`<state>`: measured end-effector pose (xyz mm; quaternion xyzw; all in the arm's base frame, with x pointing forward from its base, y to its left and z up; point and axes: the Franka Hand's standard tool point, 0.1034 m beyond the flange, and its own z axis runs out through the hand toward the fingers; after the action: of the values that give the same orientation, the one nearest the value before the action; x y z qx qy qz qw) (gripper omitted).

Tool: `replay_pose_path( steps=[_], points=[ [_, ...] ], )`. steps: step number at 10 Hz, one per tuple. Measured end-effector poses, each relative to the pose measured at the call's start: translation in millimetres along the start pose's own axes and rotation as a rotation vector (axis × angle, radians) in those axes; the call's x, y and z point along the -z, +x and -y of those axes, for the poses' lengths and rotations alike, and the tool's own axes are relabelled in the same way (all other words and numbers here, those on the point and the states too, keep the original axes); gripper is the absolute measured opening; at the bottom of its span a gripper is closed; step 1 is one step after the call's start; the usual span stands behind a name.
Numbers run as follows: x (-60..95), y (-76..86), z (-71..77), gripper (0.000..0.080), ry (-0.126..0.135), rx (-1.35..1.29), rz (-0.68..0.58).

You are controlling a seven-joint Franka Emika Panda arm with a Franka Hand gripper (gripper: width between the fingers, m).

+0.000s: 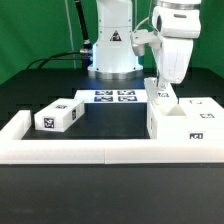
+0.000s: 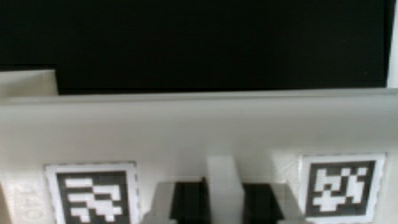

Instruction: Assemble cabinet

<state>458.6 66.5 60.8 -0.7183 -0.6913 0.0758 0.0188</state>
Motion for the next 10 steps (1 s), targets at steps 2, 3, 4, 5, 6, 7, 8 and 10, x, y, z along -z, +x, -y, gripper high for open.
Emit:
replay_pose_path(
  steps=[2,3,4,5,6,7,8,10],
  points=[
    [0.7,-0.2,1.5,0.007,-0.01,0.0,-0.004],
    [2.2,-1.0,3.0,0.007,-0.021,-0.002,-0.006],
    [3.6,2.0,3.8,0.007,-0.083,-0.003,-0.027],
    [1.3,1.0,10.1,0.007,-0.09,-0.001,-0.032],
    [0.4,-0.2,9.5,0.007,-0.081,-0.003,-0.028],
    [0.2,0.3,8.0,0.007,-0.082,-0.003,-0.029],
    [-0.6,0.6,7.9,0.007,-0.081,-0.003,-0.03],
    [-0.9,0.3,6.2,0.007,-0.081,-0.003,-0.03]
  ],
)
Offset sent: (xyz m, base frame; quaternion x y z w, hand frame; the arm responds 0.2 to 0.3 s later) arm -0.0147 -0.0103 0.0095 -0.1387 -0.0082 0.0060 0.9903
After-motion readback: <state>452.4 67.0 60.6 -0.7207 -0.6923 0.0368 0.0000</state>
